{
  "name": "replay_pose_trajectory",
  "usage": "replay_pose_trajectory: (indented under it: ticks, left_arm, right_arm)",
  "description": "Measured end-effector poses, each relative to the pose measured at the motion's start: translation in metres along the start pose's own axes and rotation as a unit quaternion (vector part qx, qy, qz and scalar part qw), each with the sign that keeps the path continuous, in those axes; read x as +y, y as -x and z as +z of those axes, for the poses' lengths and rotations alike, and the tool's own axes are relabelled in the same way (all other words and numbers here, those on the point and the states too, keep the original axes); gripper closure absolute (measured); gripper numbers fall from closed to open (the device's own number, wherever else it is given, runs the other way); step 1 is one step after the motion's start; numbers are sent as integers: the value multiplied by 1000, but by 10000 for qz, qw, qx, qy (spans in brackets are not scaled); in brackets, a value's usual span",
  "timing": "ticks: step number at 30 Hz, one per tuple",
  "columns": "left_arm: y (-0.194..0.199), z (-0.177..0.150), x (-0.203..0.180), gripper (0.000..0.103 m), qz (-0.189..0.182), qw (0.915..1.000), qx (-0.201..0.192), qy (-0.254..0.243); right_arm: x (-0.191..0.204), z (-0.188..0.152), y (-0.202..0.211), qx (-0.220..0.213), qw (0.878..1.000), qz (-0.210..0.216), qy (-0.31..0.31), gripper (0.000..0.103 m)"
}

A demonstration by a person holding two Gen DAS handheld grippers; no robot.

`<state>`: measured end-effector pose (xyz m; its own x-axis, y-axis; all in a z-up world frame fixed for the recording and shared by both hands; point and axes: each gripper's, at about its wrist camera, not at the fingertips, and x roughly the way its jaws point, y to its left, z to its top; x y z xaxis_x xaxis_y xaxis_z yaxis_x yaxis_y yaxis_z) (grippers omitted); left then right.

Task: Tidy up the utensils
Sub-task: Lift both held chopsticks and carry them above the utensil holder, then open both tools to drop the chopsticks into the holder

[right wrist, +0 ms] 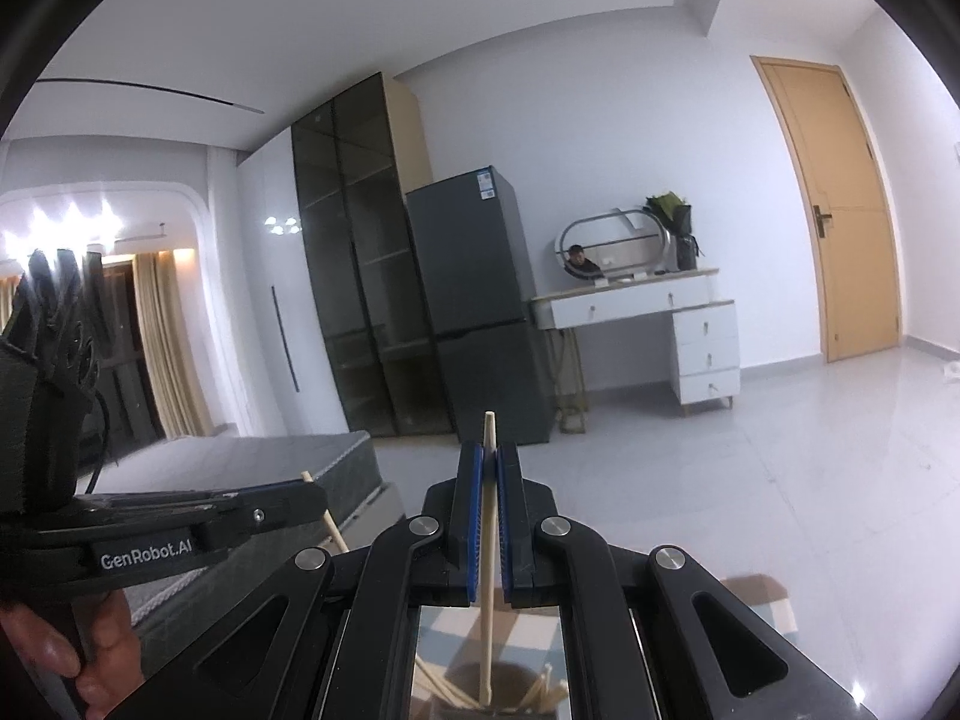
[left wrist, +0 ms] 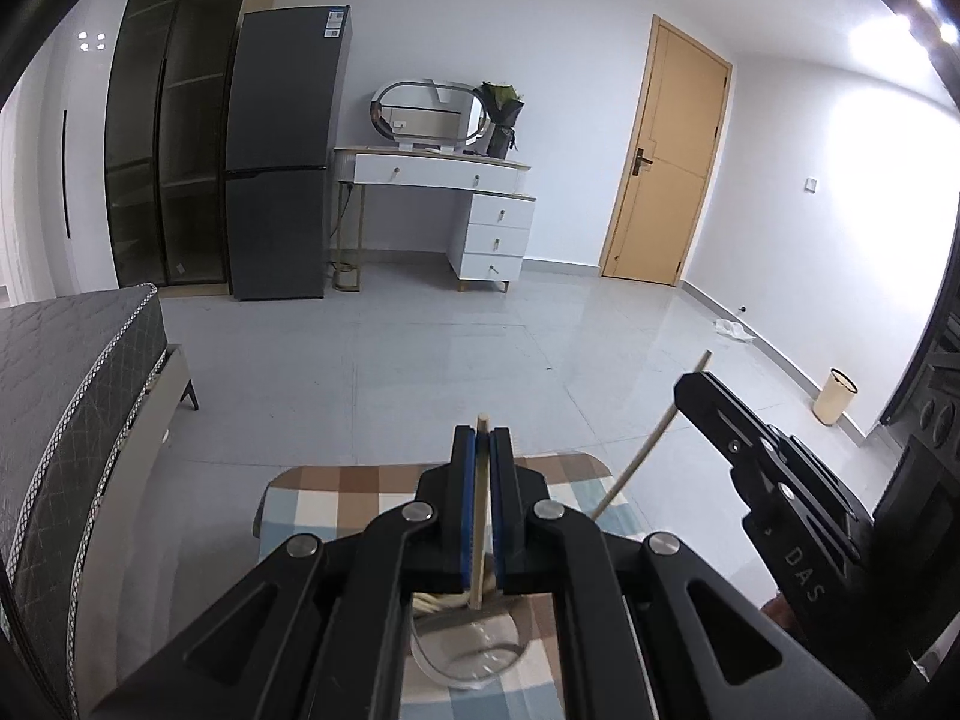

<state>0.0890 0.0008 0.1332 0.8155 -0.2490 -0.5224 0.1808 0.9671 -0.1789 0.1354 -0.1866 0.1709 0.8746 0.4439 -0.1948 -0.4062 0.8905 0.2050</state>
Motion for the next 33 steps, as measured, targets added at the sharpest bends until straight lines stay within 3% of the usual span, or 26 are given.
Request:
replay_pose_trajectory:
  ticks: [15,33]
  left_arm:
    - [-65,-18,24,103,-99,9984,473,285]
    - [-72,-31,18,101,-426,9917,1104,505]
  right_arm:
    - [-21,-35,-47,252,9995,-67,-166,99]
    - [-23,-85,-55,878,9960,103,-89,96]
